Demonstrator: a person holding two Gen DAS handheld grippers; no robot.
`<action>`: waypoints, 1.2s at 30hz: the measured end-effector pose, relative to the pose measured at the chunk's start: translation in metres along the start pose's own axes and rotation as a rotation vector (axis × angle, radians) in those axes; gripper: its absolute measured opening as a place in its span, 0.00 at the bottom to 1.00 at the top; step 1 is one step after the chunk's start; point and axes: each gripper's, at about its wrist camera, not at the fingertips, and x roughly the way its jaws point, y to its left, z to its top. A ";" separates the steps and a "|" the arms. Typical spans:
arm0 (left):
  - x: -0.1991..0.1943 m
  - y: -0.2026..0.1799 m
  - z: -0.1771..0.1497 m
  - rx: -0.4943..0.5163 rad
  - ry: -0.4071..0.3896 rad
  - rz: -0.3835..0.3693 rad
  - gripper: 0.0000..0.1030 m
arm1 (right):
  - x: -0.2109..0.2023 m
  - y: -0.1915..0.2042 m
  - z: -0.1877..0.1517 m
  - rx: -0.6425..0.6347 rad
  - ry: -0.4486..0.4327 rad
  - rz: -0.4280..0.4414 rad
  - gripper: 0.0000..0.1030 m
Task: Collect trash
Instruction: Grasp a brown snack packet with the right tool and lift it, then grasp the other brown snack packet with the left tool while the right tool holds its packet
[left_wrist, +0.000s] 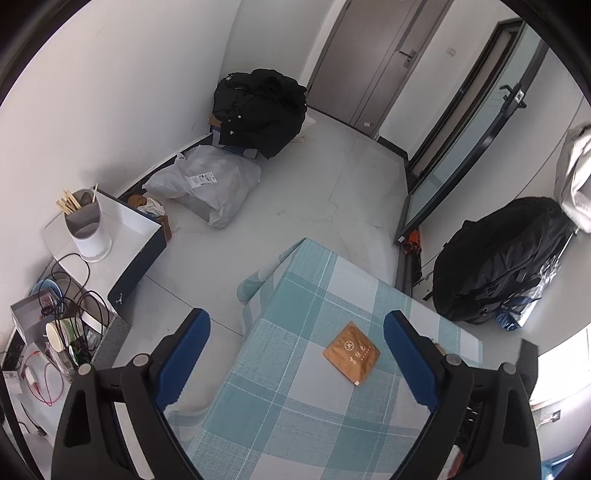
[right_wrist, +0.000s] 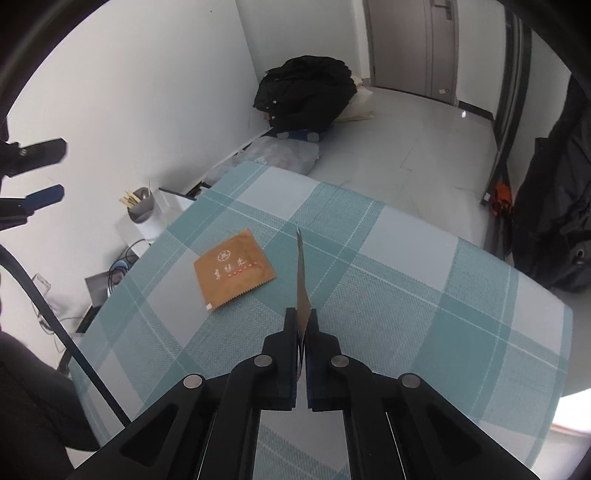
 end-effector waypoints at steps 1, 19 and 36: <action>0.002 -0.003 -0.001 0.015 0.002 0.008 0.90 | -0.005 0.000 -0.001 0.005 -0.007 0.001 0.02; 0.092 -0.067 -0.040 0.461 0.261 0.085 0.90 | -0.074 -0.010 -0.054 0.080 -0.067 0.043 0.02; 0.125 -0.082 -0.044 0.622 0.436 0.044 0.91 | -0.095 -0.033 -0.056 0.158 -0.129 0.064 0.02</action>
